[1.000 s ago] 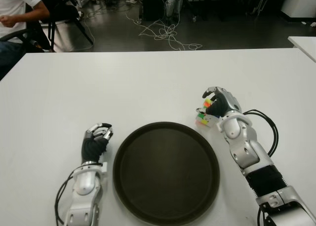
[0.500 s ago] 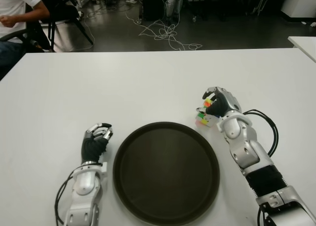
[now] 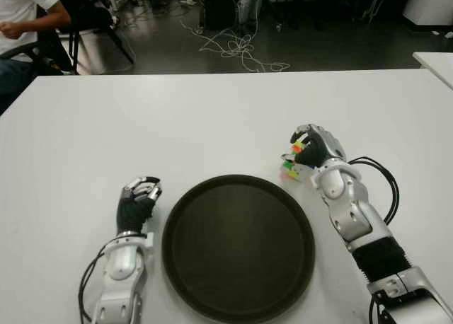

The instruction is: Pick up the Rubik's Cube and put it in the plate

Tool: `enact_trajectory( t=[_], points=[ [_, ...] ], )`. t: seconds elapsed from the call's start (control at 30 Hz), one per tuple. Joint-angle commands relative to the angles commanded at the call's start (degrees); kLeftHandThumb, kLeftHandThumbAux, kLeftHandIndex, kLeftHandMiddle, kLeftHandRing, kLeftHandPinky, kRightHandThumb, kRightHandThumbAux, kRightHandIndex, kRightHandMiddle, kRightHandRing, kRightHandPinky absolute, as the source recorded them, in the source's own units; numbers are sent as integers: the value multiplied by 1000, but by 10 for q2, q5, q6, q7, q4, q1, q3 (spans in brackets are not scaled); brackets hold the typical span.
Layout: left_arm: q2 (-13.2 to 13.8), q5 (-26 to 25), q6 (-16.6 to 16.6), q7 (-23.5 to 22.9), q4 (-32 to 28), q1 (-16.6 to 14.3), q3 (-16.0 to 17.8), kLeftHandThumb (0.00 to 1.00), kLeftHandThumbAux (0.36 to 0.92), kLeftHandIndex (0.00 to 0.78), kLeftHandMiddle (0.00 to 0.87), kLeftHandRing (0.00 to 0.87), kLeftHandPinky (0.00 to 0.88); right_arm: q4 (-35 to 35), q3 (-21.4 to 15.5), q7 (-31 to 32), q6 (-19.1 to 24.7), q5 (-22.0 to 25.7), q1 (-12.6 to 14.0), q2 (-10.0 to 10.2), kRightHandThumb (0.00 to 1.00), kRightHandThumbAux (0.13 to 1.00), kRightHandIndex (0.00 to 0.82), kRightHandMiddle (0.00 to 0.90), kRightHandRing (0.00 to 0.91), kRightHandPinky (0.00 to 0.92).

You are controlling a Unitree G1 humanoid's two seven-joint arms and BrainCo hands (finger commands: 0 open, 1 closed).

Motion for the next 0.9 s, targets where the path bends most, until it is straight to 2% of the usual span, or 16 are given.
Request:
enact_trajectory(
  t=[0.2,0.47,0.73,0.9],
  points=[
    [-3,-3,6,1,-3,0,1,712,704,444,821,831,823,0,1,2,2,-1,-1,0,267,885,626,761,780,777],
    [-6,-4,14,4,-7,-2,3,714,703,444,820,832,829,3,-3,2,-1,4,-2,2,179,899,619,748,766,762],
    [-5,-7,12,3,-3,-2,4,713,704,444,819,829,821,1,-4,-5,-1,3,1,5,247,890,637,763,780,776],
    [-6,-8,8,3,-3,-2,4,712,704,444,821,831,826,1,-4,-6,-2,3,1,5,256,883,655,779,795,790]
  ],
)
